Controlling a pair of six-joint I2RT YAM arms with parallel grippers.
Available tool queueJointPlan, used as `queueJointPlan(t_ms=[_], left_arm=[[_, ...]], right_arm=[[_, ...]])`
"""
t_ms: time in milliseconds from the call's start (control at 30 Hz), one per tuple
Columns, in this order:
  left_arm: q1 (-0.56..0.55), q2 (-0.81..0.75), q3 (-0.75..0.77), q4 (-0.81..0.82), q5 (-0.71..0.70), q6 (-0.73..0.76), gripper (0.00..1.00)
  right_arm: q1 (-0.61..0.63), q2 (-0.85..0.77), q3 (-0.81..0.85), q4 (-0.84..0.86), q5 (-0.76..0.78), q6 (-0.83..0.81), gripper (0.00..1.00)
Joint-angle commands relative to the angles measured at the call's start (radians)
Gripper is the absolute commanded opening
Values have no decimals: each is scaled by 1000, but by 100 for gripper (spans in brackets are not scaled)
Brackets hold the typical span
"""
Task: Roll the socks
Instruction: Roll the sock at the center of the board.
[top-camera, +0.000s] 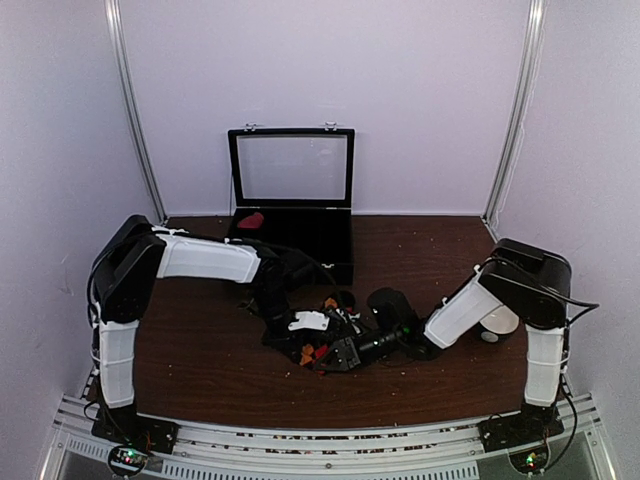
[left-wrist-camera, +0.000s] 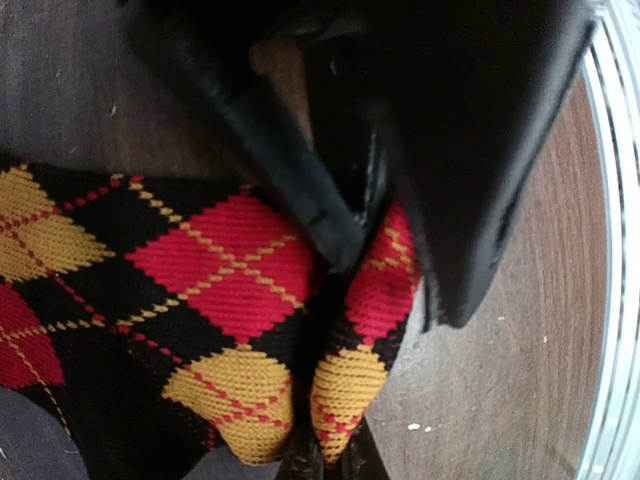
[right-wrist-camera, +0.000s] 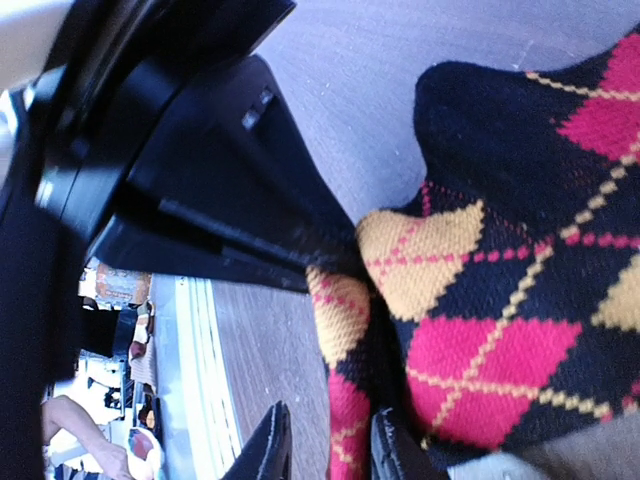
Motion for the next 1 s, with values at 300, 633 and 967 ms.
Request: queueJointPlan(t_ms=[300,633,967], left_arm=[[22,105,123,-171,-34,-58,0],[30,210,265,-336,29,-74,0],[45,260,342,-387,73,-94,0]], right_arm=[[50,-226,-298,-223,254,-155,37],[389,-574,-404,-448,1045,-383,40],[515,-635,-213,-670,1567,-402,100]])
